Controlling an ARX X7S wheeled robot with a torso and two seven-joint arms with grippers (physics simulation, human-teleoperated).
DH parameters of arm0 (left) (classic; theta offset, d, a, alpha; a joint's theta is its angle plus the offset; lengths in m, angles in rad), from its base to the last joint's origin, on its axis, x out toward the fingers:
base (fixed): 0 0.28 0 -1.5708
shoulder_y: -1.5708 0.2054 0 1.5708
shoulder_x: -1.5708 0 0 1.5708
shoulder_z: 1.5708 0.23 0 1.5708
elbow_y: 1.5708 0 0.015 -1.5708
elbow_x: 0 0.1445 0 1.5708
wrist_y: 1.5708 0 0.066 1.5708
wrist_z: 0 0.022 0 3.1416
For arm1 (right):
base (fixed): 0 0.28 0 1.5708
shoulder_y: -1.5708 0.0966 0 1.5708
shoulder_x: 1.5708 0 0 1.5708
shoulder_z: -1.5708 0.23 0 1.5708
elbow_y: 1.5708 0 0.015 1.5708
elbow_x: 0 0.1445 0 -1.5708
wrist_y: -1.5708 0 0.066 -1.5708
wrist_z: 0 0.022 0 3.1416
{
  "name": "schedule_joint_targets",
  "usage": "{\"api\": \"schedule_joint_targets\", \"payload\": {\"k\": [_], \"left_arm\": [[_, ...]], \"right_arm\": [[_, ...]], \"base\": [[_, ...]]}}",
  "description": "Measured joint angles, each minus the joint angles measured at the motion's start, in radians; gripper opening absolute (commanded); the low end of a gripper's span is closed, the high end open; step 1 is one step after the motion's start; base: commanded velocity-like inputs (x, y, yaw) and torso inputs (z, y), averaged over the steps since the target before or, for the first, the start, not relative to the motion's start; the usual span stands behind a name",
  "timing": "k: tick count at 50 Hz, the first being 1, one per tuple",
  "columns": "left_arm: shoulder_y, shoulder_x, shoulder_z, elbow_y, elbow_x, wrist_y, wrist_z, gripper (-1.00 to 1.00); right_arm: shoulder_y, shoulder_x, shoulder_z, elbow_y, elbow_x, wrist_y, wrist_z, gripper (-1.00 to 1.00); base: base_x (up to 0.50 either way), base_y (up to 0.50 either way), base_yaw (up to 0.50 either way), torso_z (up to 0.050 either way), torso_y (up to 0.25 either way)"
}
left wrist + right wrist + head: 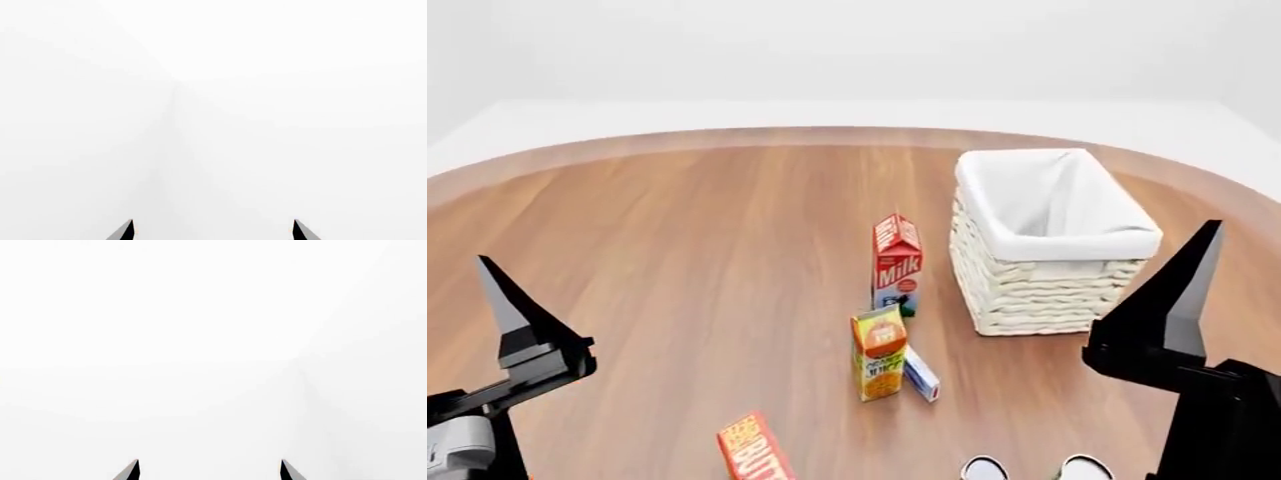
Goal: Pick up the cream cheese box and the butter, and put them in the basket.
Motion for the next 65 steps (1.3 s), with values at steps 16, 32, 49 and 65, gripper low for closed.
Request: {"api": "schedule_joint_targets", "payload": {"k": [16,32,49,65], "left_arm": [[0.003,-0.01,0.009,0.002,0.0,0.0,-0.013,1.0],[0.01,-0.021,0.015,0.015,-0.004,0.0,-0.025,1.0],[0.019,-0.033,0.022,0.036,-0.008,-0.004,-0.035,1.0],[0.027,-0.044,0.028,0.054,-0.011,-0.017,-0.046,1.0]], "right_arm": [[-0.005,0.009,-0.013,-0.002,0.001,-0.003,0.008,1.0],[-0.008,0.024,-0.024,-0.031,0.007,0.027,0.018,1.0],[-0.013,0.118,-0.046,-0.256,0.064,0.437,0.043,1.0],[-0.009,0.246,0.038,-0.504,0.457,1.013,0.185,1.0]], "base": [[0.5,0.0,0.0,0.0,0.001],[0.5,0.0,0.0,0.0,0.001],[0.07,0.0,0.0,0.0,0.0],[0.0,0.0,0.0,0.0,0.0]]}}
